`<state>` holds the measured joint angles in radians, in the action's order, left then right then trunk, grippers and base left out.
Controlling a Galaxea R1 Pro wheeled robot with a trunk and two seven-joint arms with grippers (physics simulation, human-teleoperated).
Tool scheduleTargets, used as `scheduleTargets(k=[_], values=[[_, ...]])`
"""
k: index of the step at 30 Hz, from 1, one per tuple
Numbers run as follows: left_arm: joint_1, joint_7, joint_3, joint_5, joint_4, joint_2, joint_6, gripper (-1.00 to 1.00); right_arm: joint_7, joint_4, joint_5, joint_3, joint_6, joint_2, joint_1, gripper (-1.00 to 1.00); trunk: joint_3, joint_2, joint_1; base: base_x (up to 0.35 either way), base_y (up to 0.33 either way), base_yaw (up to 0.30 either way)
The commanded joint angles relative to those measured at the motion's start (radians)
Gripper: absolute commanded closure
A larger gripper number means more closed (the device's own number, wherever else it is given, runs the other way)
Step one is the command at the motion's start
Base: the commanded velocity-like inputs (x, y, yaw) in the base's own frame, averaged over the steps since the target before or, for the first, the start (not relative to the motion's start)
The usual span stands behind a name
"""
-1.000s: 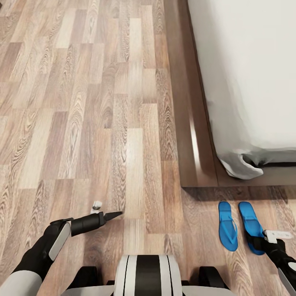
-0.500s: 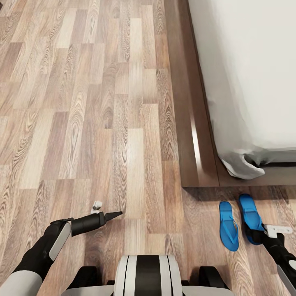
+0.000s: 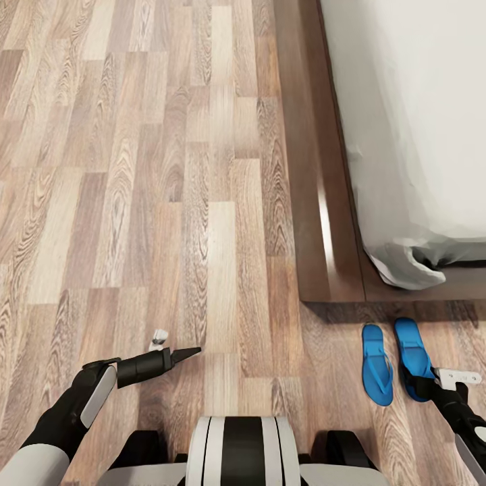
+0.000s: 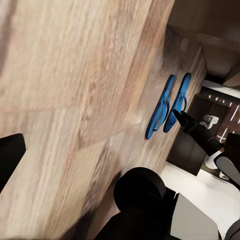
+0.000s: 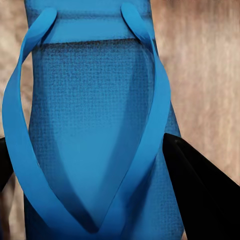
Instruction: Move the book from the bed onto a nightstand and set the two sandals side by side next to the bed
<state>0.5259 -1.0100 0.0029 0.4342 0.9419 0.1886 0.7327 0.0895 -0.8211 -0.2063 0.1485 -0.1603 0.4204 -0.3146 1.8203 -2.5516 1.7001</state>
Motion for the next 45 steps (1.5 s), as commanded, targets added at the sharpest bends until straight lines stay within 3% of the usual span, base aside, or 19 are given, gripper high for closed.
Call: scheduleTargets(k=[1, 8, 45], values=[[0.0, -0.001, 0.0, 0.004, 0.0, 0.0, 0.007, -1.0, 0.007, 0.001, -0.012, 0.002, -0.002, 0.0, 0.0, 1.0, 0.001, 0.0, 0.0, 0.0, 0.0, 0.0], [0.0, -0.001, 0.0, 0.004, 0.0, 0.0, 0.007, -1.0, 0.006, -0.003, -0.012, 0.002, -0.008, 0.0, 0.0, 1.0, 0.012, -0.001, 0.001, 0.0, 0.0, 0.0], [0.0, -0.001, 0.002, 0.005, 0.0, 0.001, 0.007, -1.0, 0.004, 0.009, -0.01, 0.002, -0.012, -0.002, -0.001, 1.0, 0.012, -0.004, 0.007, 0.0, 0.0, 0.0]])
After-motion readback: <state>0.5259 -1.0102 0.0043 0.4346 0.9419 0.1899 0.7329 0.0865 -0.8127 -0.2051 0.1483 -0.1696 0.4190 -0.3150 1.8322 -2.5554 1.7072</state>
